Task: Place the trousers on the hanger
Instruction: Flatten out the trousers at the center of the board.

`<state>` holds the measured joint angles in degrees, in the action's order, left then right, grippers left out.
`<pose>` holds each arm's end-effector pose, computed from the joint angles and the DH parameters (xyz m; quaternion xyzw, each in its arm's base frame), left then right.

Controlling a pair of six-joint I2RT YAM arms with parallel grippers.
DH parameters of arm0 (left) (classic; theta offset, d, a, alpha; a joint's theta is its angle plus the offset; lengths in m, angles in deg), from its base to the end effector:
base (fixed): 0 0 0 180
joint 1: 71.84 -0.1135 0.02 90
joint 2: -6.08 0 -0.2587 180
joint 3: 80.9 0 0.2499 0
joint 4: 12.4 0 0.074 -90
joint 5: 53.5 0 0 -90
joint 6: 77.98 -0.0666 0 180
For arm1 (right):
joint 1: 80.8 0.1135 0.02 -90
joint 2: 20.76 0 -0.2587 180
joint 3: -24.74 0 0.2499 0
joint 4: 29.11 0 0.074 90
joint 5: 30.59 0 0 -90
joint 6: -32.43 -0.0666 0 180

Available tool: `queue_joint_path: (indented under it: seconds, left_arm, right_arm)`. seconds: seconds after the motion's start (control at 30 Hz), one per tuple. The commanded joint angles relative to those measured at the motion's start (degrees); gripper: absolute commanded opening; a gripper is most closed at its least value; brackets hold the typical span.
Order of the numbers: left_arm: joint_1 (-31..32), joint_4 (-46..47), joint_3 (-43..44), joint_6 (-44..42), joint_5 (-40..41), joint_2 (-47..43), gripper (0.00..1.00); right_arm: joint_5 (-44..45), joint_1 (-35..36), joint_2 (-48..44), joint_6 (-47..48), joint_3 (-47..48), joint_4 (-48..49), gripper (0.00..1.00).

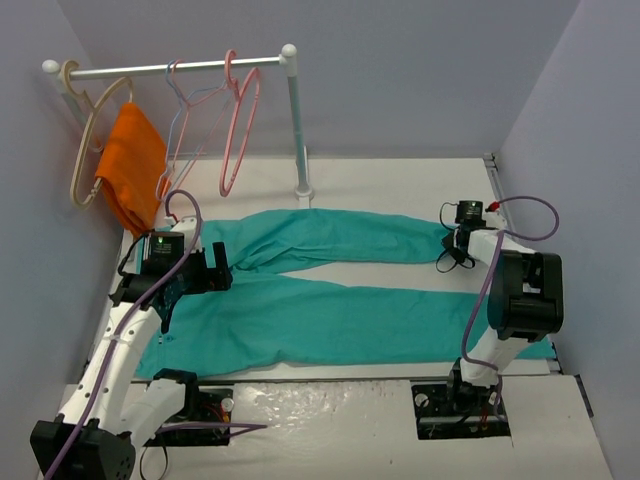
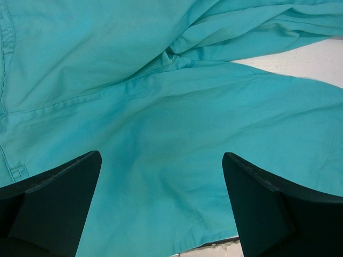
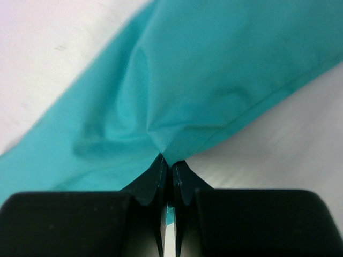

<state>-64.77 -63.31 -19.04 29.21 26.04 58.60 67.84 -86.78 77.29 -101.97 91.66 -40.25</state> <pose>0.2104 -0.0383 0.2668 -0.0429 0.9080 -0.1671 0.3819 0.3706 -0.0486 0.1464 0.4151 0.8126 0.0693 0.4031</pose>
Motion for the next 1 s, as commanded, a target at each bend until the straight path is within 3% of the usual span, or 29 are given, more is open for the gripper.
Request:
queue_joint_path:
  seconds: [0.0, 0.2, 0.43, 0.6, 0.8, 0.97]
  left_arm:
    - [0.23, 1.86, 1.61, 0.56, 0.61, 0.31, 0.95]
    - [0.25, 1.22, 1.69, 0.85, 2.15, 0.51, 0.95]
    - [0.25, 0.5, 1.76, 1.43, 4.41, 0.64, 0.95]
    - [0.22, 0.58, 1.96, 3.05, 3.69, 2.49, 0.95]
    - [0.55, 5.23, 4.59, 11.07, 3.85, 8.15, 0.83]
    - [2.71, 12.67, 7.96, 14.38, 7.53, 16.15, 0.79]
  right_arm:
    - [-2.53, -0.09, -1.54, 6.42, 17.92, -1.86, 0.0]
    - [-5.78, -0.18, -3.92, 17.92, 27.87, -1.85, 0.0]
    - [-7.64, -5.55, -5.62, 15.6, 16.5, 1.02, 0.0]
    - [-11.16, -5.1, -4.41, 15.18, 11.07, 3.56, 0.0]
    - [-11.99, -4.23, -3.32, 18.13, 7.65, 5.38, 0.0]
    - [-13.59, -4.22, -3.62, 20.83, 6.68, 6.11, 0.0]
